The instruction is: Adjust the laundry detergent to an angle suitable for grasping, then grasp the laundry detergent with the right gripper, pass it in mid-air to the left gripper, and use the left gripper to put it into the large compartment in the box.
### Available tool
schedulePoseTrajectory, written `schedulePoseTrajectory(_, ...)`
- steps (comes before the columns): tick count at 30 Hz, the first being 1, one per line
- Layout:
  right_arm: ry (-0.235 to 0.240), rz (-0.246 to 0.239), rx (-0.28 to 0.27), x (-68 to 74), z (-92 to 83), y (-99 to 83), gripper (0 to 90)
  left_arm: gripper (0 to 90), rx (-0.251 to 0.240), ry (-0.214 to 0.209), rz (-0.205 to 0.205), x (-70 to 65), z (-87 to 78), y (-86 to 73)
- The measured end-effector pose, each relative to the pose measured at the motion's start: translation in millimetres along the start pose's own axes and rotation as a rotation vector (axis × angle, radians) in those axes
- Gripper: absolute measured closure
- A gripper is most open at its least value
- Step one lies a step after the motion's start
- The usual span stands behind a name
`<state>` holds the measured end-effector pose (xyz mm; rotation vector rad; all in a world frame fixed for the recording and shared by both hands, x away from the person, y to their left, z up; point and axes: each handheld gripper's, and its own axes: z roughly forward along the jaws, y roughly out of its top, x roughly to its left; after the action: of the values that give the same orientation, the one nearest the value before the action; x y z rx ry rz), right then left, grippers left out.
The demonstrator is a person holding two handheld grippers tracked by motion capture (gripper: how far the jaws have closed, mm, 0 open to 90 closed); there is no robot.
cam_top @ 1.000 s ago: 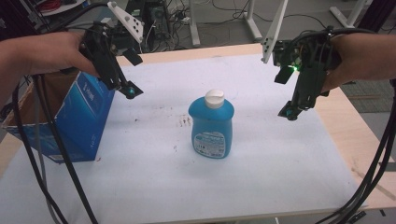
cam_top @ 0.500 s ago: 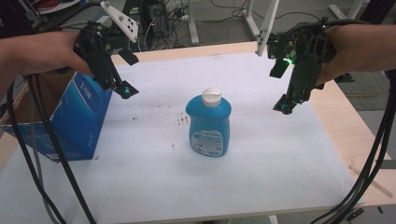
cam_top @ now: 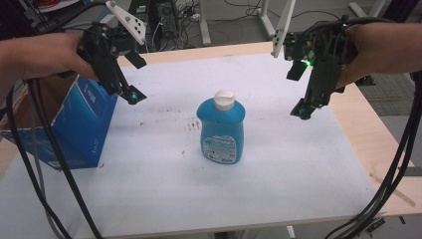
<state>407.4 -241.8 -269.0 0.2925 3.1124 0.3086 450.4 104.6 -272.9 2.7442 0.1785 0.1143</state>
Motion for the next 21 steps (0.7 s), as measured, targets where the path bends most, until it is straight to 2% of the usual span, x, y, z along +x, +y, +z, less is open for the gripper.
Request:
schedulePoseTrajectory(2,-0.006,-0.005,-0.004,1.0,-0.1,-0.4,3.7,1.7,-0.008,-0.001,-0.002,-0.2,-0.1,-0.1)
schedulePoseTrajectory(11,-0.010,0.044,-0.026,4.5,-1.7,-1.4,3.7,1.7,-0.008,-0.015,0.027,-1.6,0.5,-2.5)
schedulePoseTrajectory(13,-0.005,0.049,-0.063,11.4,0.2,-2.7,3.7,1.7,-0.009,-0.024,0.028,-2.3,1.9,-2.8)
schedulePoseTrajectory(21,-0.022,0.093,-0.130,22.2,7.3,-6.9,3.7,1.7,-0.015,-0.030,0.031,-0.1,5.1,-1.8)
